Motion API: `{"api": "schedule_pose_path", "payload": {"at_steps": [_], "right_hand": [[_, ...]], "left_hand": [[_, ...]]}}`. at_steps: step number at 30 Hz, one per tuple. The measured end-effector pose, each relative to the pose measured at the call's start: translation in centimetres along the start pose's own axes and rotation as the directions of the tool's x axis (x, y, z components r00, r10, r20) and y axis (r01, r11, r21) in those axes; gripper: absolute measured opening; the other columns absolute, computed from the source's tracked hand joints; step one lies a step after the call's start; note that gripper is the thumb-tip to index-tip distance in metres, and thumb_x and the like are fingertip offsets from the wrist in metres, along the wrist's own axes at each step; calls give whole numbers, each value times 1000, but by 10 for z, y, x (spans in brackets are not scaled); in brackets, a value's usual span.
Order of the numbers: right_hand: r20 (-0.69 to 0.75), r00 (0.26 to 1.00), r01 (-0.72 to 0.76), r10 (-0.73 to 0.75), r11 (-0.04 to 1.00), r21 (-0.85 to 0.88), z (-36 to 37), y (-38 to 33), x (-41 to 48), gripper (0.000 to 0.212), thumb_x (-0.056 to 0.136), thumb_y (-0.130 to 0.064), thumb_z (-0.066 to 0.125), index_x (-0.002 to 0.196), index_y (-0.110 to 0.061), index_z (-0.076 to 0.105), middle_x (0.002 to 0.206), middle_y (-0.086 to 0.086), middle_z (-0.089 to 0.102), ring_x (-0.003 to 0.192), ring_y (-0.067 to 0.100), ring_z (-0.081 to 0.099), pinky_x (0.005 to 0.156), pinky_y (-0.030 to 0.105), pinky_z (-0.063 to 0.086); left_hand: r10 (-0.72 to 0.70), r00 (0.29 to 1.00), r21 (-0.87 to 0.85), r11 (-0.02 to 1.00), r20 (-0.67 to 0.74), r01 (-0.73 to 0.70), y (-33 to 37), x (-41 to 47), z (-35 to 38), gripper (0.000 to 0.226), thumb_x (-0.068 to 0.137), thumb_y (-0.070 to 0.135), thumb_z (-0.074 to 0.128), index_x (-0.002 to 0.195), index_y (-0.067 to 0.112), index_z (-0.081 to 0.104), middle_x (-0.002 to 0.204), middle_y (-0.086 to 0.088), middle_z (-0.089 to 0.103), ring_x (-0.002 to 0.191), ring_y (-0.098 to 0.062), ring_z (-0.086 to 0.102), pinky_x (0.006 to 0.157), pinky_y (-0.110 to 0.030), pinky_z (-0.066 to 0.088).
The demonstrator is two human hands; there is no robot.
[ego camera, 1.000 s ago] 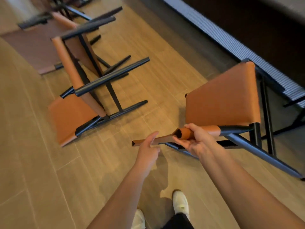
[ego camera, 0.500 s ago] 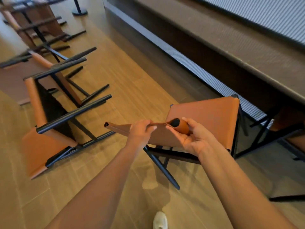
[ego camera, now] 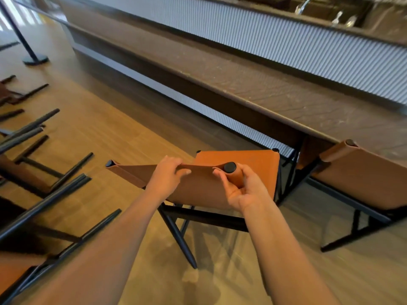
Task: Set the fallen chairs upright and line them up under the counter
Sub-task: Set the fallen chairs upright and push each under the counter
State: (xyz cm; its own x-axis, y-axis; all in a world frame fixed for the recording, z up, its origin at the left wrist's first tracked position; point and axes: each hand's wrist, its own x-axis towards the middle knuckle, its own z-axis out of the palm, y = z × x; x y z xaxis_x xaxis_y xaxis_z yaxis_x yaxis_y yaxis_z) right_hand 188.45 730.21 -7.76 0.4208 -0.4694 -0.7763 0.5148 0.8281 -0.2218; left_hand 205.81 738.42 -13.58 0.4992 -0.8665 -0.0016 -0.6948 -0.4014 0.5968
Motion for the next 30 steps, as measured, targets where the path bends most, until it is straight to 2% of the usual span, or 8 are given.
{"api": "schedule_pose_path", "payload": {"at_steps": [3,7,10,14,18,22,27,30], "right_hand": [[-11,999,32,-31,997,69,-2,-27,6,44,82,-6,72,121,2,56,111,34,61,76,53,66,40,43,53],[41,997,57,-64,986,156,8,-56,13,48,86,-9,68,128,3,51,119,38,55,81,56,60,41,45,53],[58,995,64,-77,977,203,14,-73,18,47,86,-9,69,128,1,51,115,39,57,71,57,62,43,47,54],[78,993,73,-93,973,220,17,-94,24,44,87,-10,69,126,2,52,107,39,59,65,56,64,45,47,55],[76,990,97,-116,973,210,20,-115,29,51,88,-18,69,127,9,50,103,41,61,63,52,66,43,42,55],[65,981,175,-184,976,130,25,-130,32,54,84,-32,73,125,-1,55,105,28,65,80,46,68,55,49,58],[167,963,237,-210,958,-164,26,-131,39,113,48,-69,76,138,-11,40,132,21,53,115,44,57,89,57,51],[57,940,319,-337,807,-497,37,-125,51,95,58,-69,71,132,-17,40,125,11,54,109,34,57,90,54,52]], "left_hand": [[22,999,-2,1000,-29,-22,28,18,7,21,96,23,54,76,18,51,84,-2,55,94,-24,51,106,-36,26],[10,996,35,999,-93,-7,56,48,14,16,97,22,53,83,15,57,83,2,56,98,-21,52,118,-45,15],[2,997,86,996,-75,5,65,69,17,13,97,25,53,85,18,56,95,-3,61,114,-29,54,115,-44,22],[121,986,171,980,-117,-100,71,86,22,13,95,33,54,89,22,57,88,4,59,87,-15,56,80,-33,46],[247,966,231,947,-78,-223,82,102,21,14,95,37,53,89,25,56,83,10,56,82,-15,58,81,-38,49],[313,950,197,932,-12,-304,98,121,24,16,97,33,50,86,22,54,83,6,56,85,-18,54,83,-37,38],[434,896,82,894,97,-441,112,150,24,13,98,15,49,107,15,60,103,-4,61,98,-23,54,88,-37,39],[511,850,35,854,130,-519,117,160,24,24,97,8,50,119,13,59,111,-6,62,103,-23,54,93,-37,38]]}}
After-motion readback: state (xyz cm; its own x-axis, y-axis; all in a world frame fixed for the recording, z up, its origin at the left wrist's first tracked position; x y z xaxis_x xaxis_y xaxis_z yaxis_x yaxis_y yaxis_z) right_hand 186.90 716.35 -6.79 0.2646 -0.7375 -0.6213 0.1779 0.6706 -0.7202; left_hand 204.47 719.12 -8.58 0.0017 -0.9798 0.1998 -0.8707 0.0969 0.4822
